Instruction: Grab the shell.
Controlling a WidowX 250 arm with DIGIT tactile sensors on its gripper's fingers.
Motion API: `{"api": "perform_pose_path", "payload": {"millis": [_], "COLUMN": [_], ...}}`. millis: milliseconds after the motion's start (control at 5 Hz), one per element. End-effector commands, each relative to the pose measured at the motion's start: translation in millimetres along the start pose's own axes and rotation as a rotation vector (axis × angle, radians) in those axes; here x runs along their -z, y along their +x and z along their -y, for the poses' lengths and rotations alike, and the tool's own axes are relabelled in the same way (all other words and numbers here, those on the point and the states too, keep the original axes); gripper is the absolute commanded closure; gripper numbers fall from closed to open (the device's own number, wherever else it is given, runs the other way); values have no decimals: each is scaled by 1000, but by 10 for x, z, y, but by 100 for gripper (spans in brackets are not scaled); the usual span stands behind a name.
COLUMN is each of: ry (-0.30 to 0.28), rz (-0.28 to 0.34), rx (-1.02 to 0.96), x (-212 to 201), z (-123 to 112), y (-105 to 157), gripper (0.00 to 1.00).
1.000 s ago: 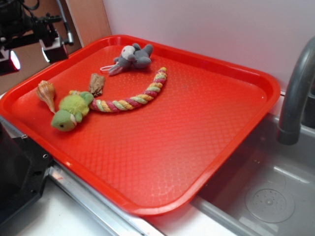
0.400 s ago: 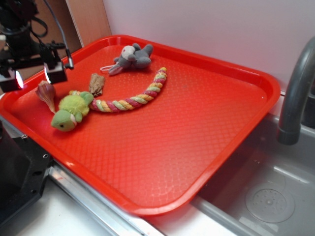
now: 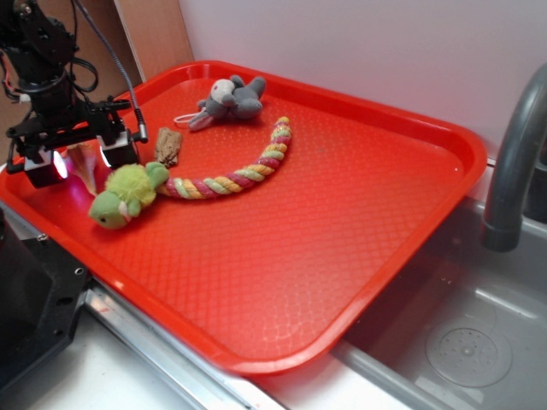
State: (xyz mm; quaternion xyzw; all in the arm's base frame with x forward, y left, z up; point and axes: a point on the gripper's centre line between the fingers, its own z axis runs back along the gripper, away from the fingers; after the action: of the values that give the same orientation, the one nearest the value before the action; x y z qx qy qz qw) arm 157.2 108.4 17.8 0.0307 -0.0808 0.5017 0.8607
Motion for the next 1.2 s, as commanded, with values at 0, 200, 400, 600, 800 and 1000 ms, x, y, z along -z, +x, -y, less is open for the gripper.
{"api": "perform_pose_path", "payload": {"millis": [0,200,400,600,800,1000], "ry": [36,57,82,114,31,-87], "rz": [47,45,63,82,19,-53], "rx": [2,-31,-49,53,238,425], "x": [6,19,1,-302,-830,-1254], "z": [-62,-120,-161,-18,343,692], "y": [-12,57,110,86,-73,-268], "gripper": [100,100,100,100,100,100]}}
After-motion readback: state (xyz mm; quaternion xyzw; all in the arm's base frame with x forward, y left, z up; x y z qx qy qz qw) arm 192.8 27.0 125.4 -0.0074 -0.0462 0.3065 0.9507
